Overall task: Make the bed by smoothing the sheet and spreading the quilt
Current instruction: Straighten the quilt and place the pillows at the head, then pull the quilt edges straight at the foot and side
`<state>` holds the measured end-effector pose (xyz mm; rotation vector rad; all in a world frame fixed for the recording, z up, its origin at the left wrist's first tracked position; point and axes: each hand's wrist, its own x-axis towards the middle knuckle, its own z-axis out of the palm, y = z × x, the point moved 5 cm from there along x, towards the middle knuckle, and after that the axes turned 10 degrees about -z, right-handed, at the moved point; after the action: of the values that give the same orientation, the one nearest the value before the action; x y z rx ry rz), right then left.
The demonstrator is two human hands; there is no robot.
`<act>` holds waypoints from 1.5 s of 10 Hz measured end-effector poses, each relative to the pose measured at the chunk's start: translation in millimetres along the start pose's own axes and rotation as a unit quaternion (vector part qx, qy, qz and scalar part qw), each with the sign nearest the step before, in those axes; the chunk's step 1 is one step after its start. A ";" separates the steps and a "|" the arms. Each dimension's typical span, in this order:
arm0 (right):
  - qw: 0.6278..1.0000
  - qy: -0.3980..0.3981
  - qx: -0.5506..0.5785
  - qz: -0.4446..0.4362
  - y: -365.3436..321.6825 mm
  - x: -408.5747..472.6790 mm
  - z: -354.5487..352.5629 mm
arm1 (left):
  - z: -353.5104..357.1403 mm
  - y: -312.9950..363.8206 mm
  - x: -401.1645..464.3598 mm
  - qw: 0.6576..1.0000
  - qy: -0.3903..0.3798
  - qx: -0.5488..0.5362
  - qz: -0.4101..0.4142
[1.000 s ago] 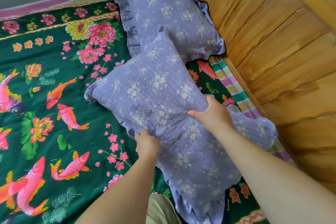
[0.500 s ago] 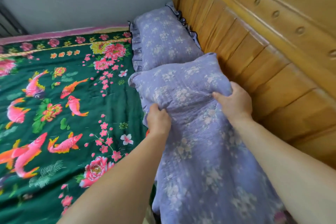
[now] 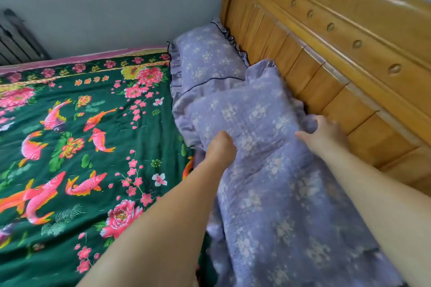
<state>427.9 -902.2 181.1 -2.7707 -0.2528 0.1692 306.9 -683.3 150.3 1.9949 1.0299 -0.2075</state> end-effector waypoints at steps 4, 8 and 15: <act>0.982 -0.122 0.024 -0.143 -87.5 -20.8 54.8 | -27.1 -64.3 -15.0 0.997 0.012 0.049 -0.065; 0.945 -0.231 0.046 -0.229 -160.5 -96.7 115.0 | -64.3 -162.4 -66.8 0.987 0.043 -0.011 -0.157; 0.888 -0.369 -0.081 -0.262 -210.9 -214.5 205.8 | -92.1 -316.0 -125.1 0.971 0.000 -0.050 -0.235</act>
<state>155.4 -680.9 82.9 -2.5371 -1.2273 1.0924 -25.2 -595.4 73.1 1.6341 1.4731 -0.4005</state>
